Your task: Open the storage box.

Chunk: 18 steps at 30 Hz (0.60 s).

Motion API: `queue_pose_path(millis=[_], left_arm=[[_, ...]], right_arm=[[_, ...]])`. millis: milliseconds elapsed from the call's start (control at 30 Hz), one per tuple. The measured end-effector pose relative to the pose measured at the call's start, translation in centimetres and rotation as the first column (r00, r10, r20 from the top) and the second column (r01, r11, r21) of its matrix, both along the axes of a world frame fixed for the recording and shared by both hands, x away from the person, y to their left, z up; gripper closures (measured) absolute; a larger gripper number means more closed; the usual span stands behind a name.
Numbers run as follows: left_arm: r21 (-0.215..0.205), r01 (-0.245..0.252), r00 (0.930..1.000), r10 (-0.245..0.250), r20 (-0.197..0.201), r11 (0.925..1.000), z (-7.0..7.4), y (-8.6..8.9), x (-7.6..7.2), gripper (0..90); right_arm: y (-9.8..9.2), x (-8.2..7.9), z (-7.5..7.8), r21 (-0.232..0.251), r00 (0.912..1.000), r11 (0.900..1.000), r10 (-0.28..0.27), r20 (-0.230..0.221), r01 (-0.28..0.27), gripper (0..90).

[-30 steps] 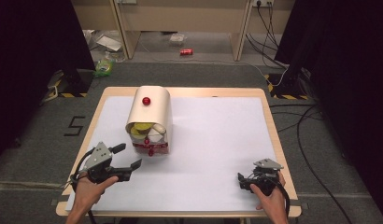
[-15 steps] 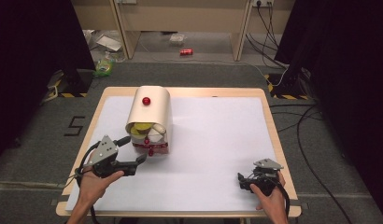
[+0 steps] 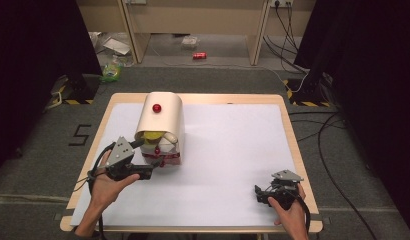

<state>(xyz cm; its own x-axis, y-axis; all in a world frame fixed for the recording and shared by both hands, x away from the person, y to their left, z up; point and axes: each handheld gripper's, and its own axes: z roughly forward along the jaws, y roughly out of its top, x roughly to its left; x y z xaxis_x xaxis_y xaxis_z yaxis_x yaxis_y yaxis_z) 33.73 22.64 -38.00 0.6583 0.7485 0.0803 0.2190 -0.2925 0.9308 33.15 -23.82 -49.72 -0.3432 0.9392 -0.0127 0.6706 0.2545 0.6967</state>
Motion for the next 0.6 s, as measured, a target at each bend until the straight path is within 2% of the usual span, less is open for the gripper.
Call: queue_pose_path(millis=[100, 367, 500, 600], left_arm=[[0.020, -0.007, 1.0000, 0.007, -0.004, 0.9998, -0.01, -0.06, 0.28, 16.7], [0.006, -0.020, 0.9995, 0.020, -0.023, 0.9998, -0.08, -0.28, 0.57, 16.5], [0.034, -0.024, 0.9989, 0.025, -0.039, 0.9991, 0.18, -0.45, 0.58, 16.5], [0.032, -0.031, 0.9984, 0.033, -0.046, 0.9990, 0.23, -0.54, 0.53, 16.5]], right_arm=[[0.00, -0.01, -0.01, -0.001, 1.0000, 1.000, 0.001, 0.000, -0.001, 0.7], [0.00, -0.02, 0.00, -0.001, 1.0000, 1.000, 0.000, 0.000, 0.000, 0.7], [0.01, -0.03, 0.00, 0.000, 1.0000, 1.000, -0.001, -0.001, 0.001, 0.8], [0.02, -0.04, 0.00, 0.000, 1.0000, 1.000, -0.001, -0.001, 0.001, 0.8]])
